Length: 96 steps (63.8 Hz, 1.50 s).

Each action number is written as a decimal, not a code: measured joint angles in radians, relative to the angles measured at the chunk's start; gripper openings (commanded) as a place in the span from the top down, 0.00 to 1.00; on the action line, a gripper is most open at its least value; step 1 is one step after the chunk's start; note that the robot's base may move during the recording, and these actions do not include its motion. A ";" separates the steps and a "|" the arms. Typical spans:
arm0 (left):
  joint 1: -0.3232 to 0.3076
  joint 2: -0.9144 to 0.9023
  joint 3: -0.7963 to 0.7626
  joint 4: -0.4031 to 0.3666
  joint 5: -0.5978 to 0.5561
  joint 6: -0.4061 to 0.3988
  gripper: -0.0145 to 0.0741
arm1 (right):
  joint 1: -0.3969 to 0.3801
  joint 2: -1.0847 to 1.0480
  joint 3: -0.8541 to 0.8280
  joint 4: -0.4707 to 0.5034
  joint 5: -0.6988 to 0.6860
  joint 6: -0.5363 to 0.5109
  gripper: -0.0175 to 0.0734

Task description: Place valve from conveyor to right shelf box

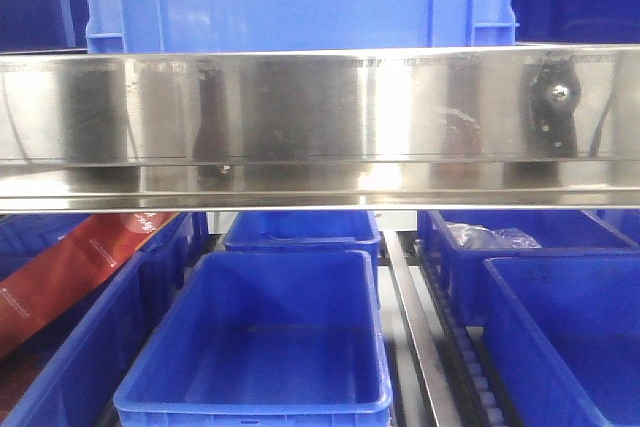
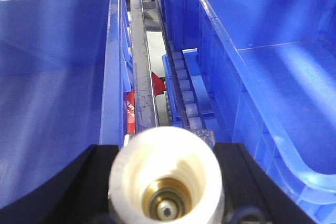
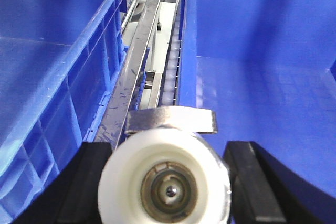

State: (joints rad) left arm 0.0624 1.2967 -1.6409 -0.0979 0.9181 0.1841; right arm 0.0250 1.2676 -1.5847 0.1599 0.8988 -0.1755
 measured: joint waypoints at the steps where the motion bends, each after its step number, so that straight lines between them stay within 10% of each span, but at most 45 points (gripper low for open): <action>1: 0.000 0.000 0.000 0.000 0.000 0.000 0.96 | 0.000 0.000 0.000 0.000 0.000 0.000 0.98; 54: -0.013 0.005 -0.014 -0.030 -0.094 0.000 0.96 | 0.000 0.005 -0.036 0.037 -0.051 0.000 0.98; 96: -0.411 0.426 -0.351 -0.073 -0.162 0.012 0.96 | 0.360 0.381 -0.396 0.107 -0.082 -0.011 0.98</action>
State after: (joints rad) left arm -0.3486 1.7225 -1.9918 -0.1707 0.7557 0.1960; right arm 0.3854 1.6489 -1.9811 0.2666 0.8173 -0.1866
